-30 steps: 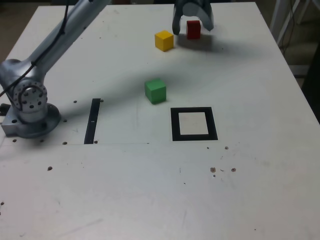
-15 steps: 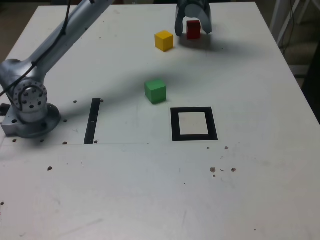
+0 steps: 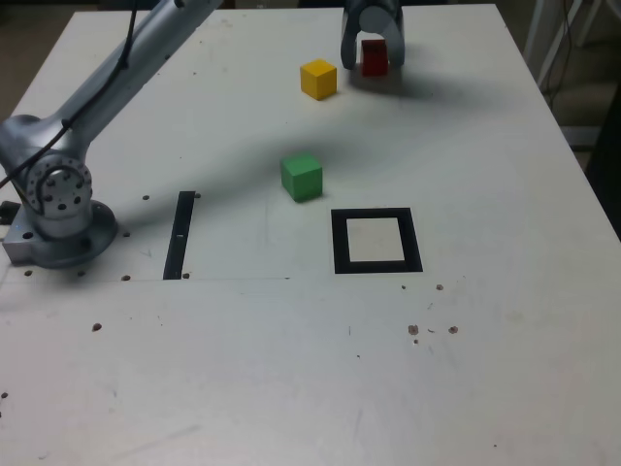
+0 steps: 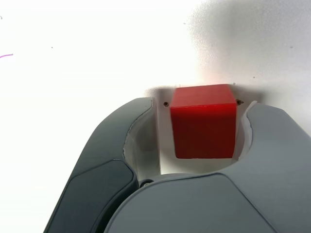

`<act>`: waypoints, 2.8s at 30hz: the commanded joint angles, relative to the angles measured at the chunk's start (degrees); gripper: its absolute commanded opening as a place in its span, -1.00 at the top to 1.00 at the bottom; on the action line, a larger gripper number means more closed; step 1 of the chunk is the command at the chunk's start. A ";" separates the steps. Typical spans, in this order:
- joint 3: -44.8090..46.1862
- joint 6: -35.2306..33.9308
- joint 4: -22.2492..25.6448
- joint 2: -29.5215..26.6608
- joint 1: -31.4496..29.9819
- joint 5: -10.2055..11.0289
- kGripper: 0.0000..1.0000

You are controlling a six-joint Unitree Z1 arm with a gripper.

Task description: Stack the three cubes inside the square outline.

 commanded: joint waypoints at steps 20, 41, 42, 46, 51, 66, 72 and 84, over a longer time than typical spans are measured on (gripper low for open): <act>-0.97 0.00 0.46 -0.14 -0.04 -0.22 0.47; 32.87 -14.27 -1.41 -28.94 -15.70 0.53 0.48; 35.70 -15.99 -1.96 -30.66 -17.16 0.49 0.48; 47.10 -23.05 -5.31 -37.59 -23.22 -0.47 0.48; 60.99 -32.09 -10.92 -44.64 -30.92 -3.66 0.48; 76.18 -48.01 -21.92 -46.87 -46.14 -9.27 0.48; 75.29 -51.51 -23.67 -43.67 -50.24 -9.12 0.48; 68.68 -52.45 -22.12 -38.61 -53.96 -7.71 0.48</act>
